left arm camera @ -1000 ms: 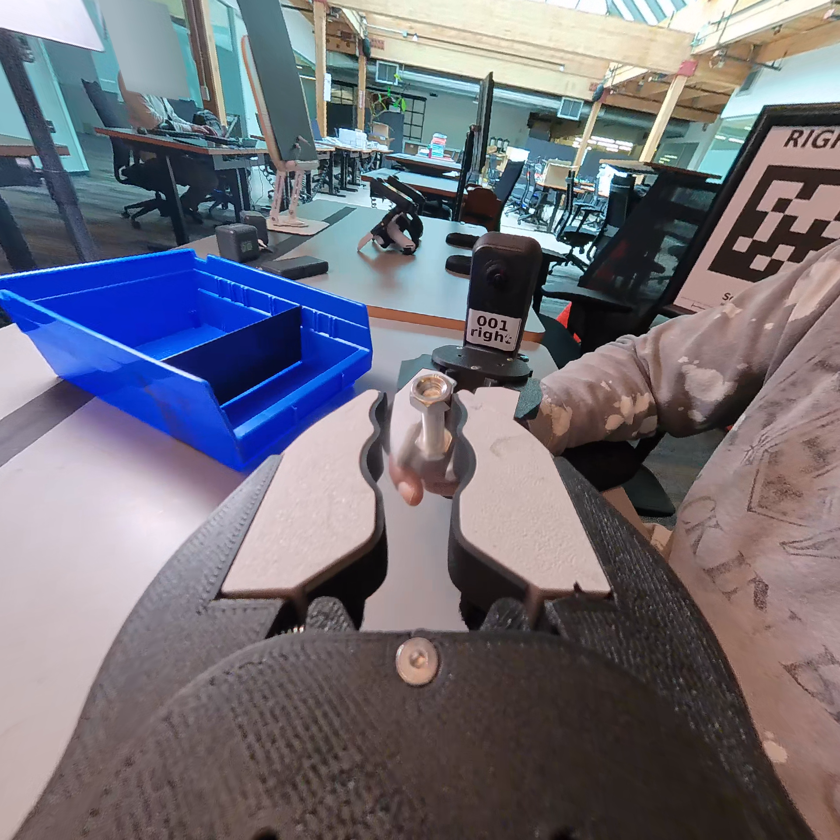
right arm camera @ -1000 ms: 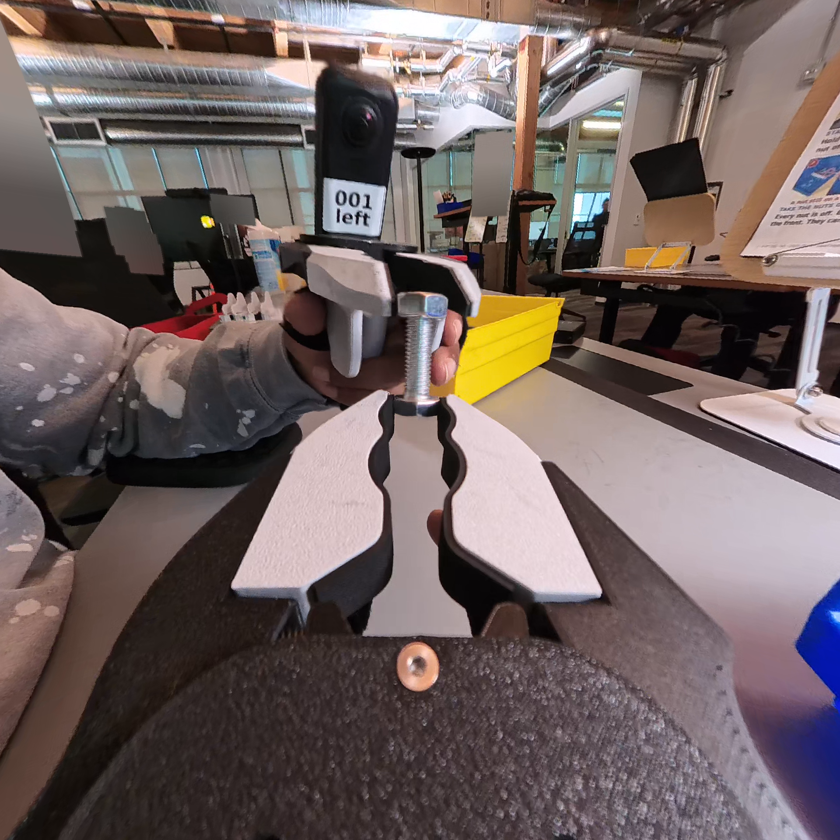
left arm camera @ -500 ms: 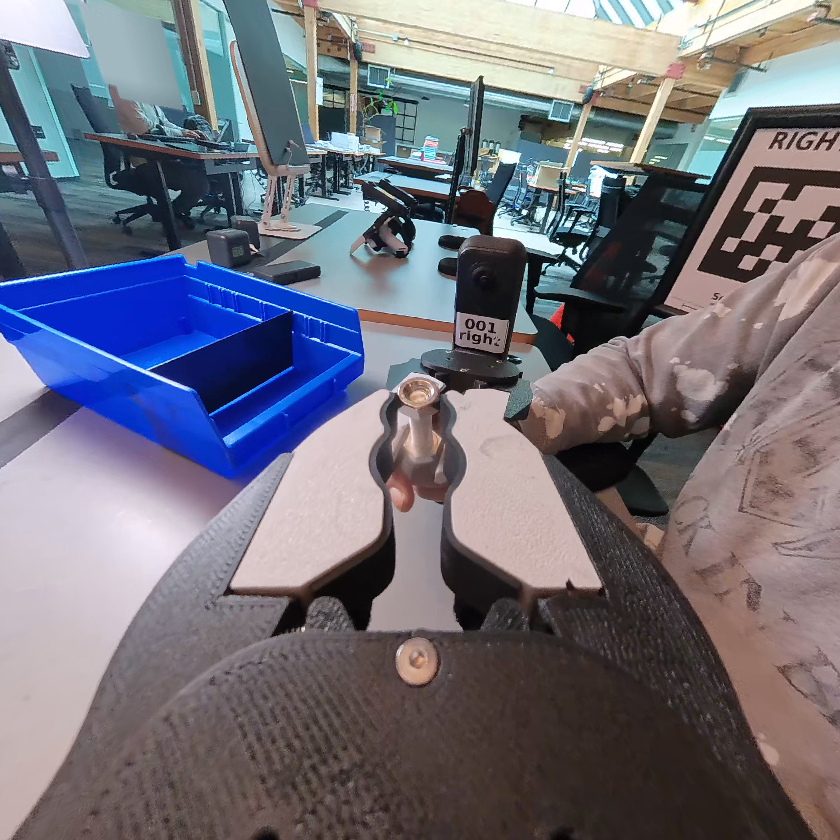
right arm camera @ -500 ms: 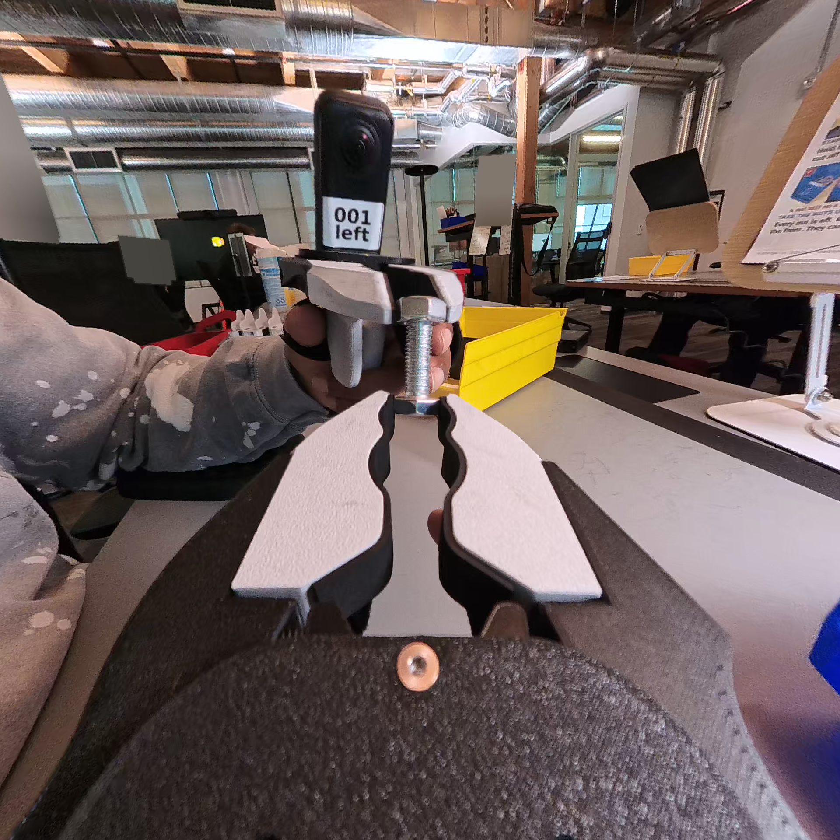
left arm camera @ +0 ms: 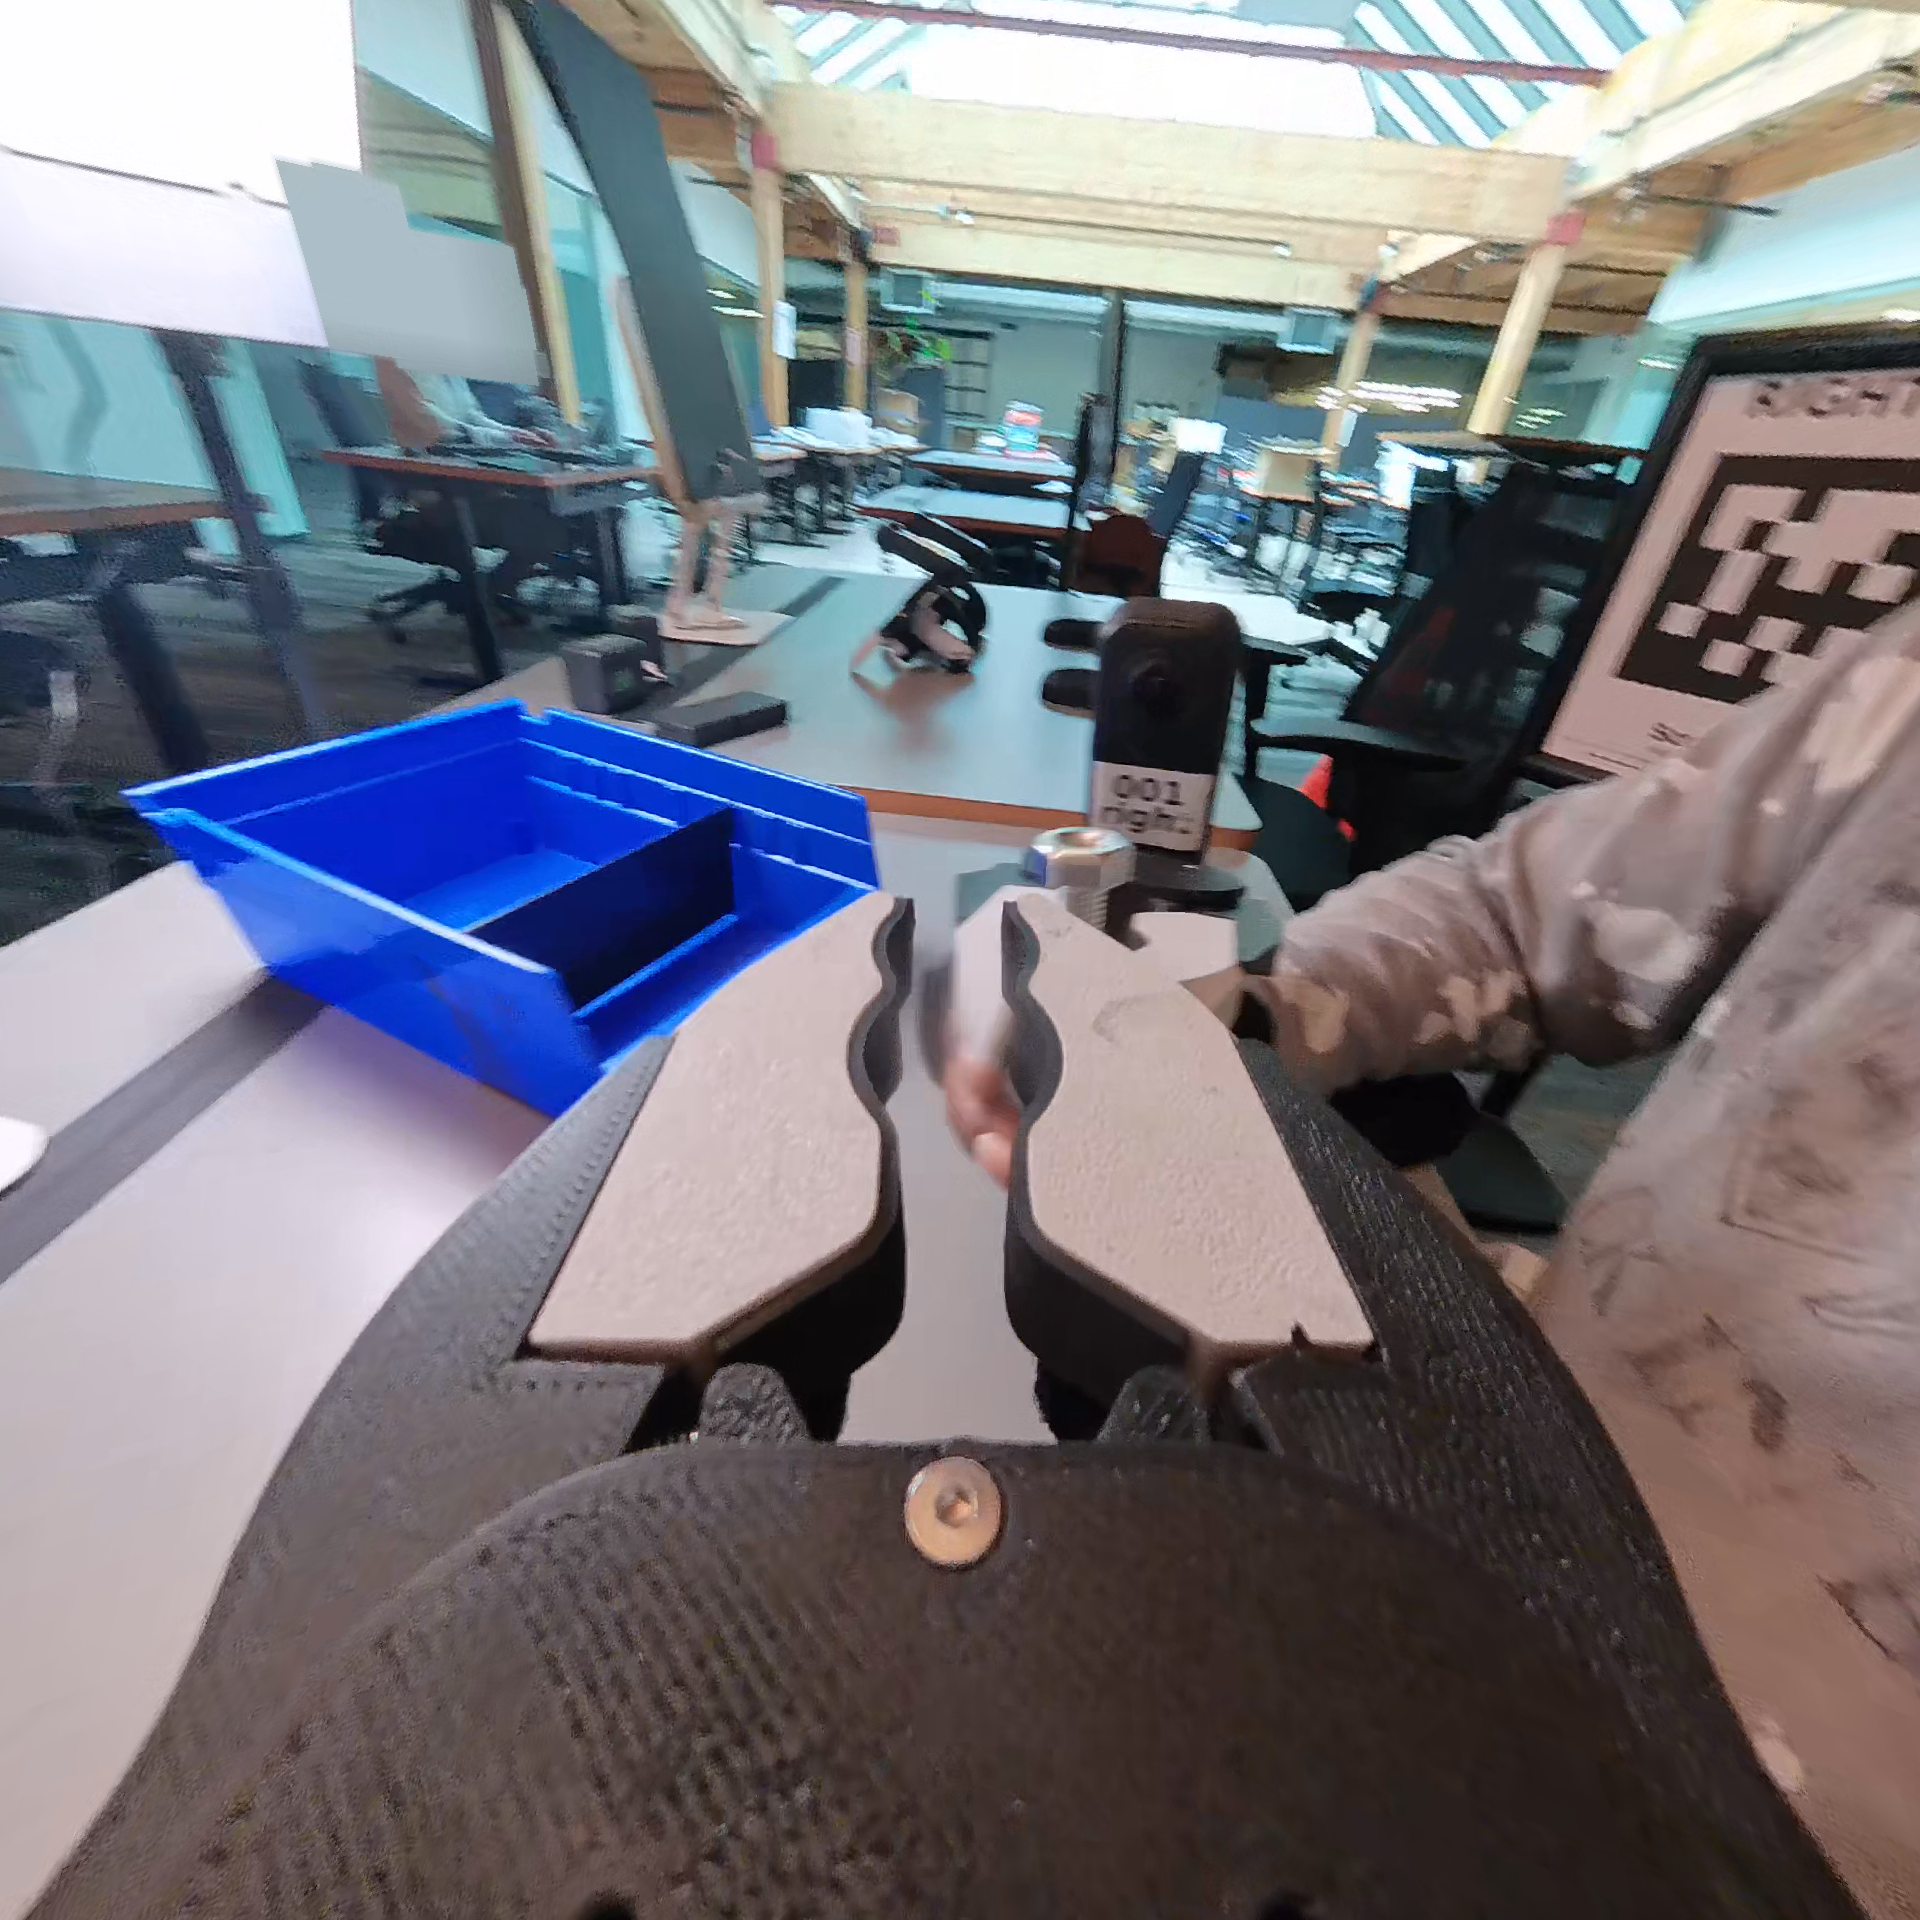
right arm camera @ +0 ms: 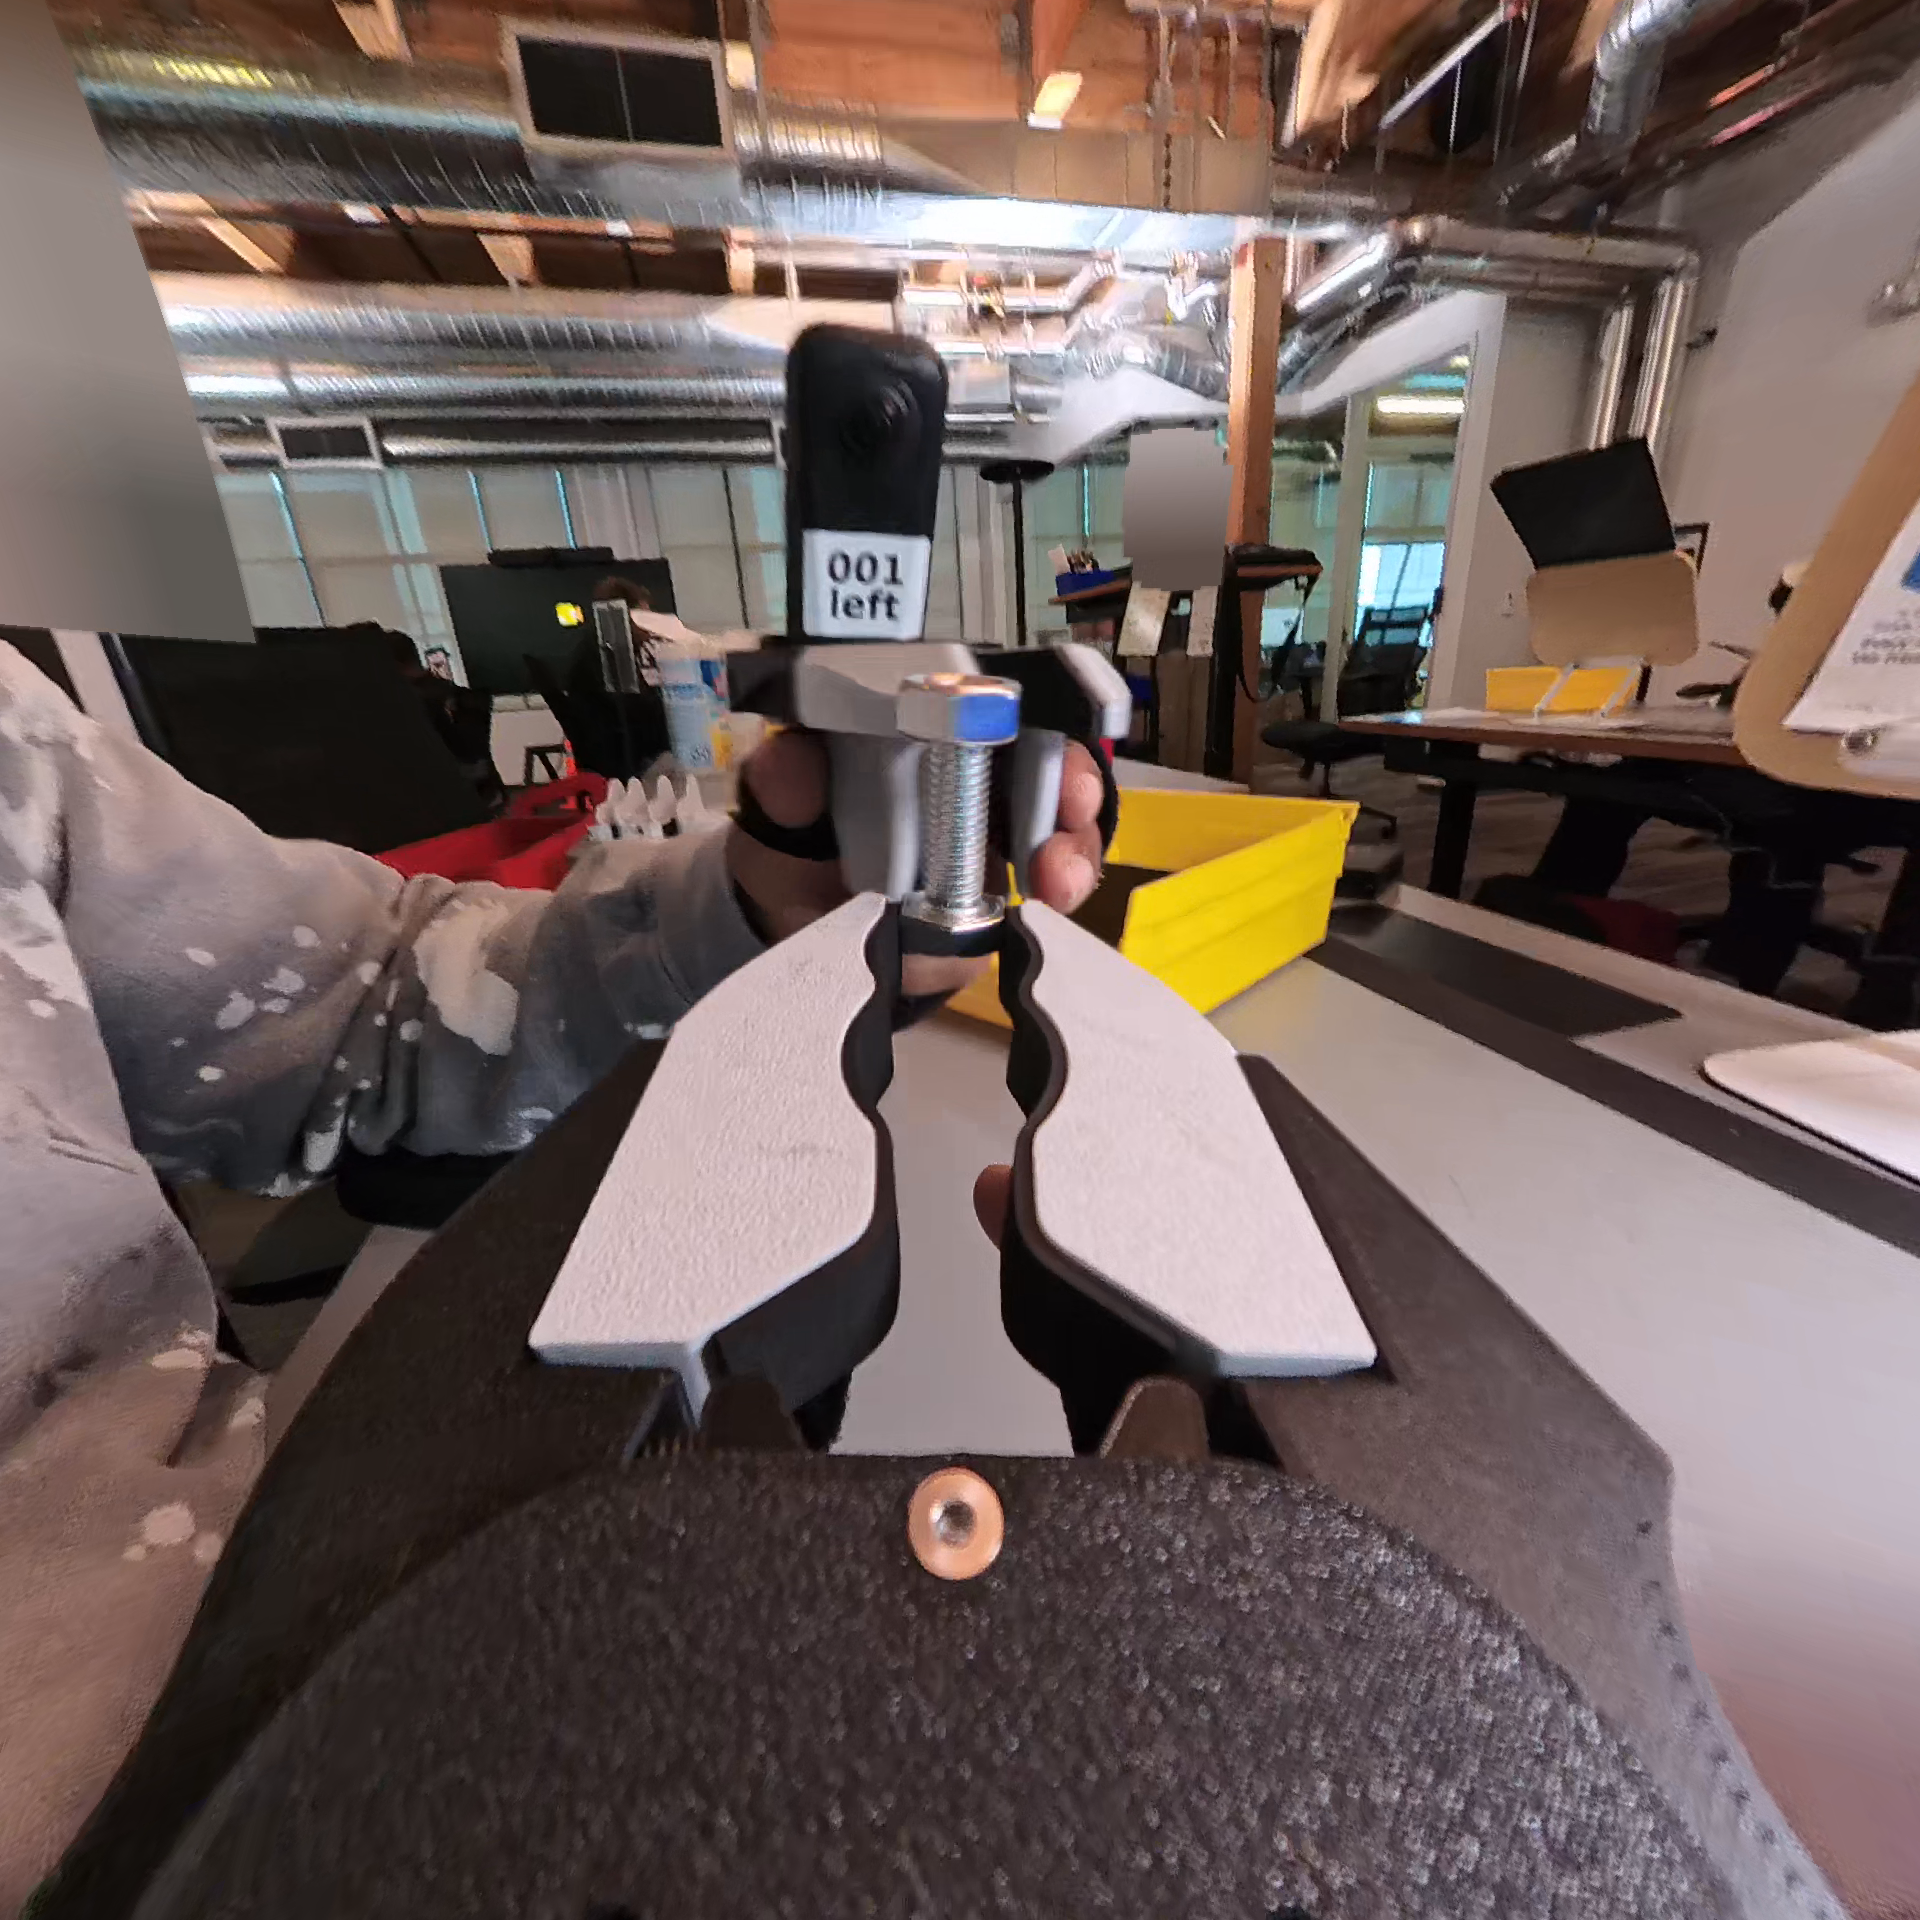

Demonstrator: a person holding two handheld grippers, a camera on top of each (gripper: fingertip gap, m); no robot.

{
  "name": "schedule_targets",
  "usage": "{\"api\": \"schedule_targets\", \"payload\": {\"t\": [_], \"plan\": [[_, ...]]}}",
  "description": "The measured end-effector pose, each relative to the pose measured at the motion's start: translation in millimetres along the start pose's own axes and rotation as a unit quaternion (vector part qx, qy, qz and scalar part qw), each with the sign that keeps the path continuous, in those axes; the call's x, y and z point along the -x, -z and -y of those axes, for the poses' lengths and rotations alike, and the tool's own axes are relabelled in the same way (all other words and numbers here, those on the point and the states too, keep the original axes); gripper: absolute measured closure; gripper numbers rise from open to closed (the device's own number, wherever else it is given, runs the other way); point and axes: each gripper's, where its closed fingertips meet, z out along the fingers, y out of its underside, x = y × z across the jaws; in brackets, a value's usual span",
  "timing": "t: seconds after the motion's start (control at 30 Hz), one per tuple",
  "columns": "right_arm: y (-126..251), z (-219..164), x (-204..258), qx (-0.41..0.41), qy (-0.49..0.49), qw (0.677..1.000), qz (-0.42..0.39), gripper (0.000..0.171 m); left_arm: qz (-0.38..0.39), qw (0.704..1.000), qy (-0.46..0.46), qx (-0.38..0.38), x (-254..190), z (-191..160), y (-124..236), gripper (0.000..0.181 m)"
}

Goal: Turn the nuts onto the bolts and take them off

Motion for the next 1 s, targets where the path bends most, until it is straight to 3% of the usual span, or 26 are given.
{"api": "schedule_targets", "payload": {"t": [0.13, 0.3, 0.57, 0.83, 0.9, 1.0], "plan": [[-4, 16, -4, -0.016, 0.010, 1.000, -0.006, 0.153, -0.006, 0.999, 0.017, -0.030, 2, 12, 9, 0.160], [-16, 9, -23, 0.006, 0.018, 0.999, -0.034, 0.153, -0.006, 0.999, 0.008, -0.034, -2, 15, 5, 0.151], [-15, 9, -12, -0.011, 0.017, 1.000, -0.010, 0.153, 0.046, 0.998, 0.017, -0.025, 25, 5, 15, 0.162], [-13, -3, -23, 0.010, 0.011, 0.999, -0.035, 0.153, 0.012, 1.000, 0.016, -0.020, 10, 3, 5, 0.150], [-15, -5, -21, 0.012, 0.012, 0.999, -0.031, 0.153, 0.017, 1.000, 0.012, -0.012, 11, 0, 2, 0.150], [-12, 0, -16, -0.005, 0.009, 1.000, -0.013, 0.153, 0.075, 0.997, 0.012, -0.002, 31, -4, 8, 0.165]]}}
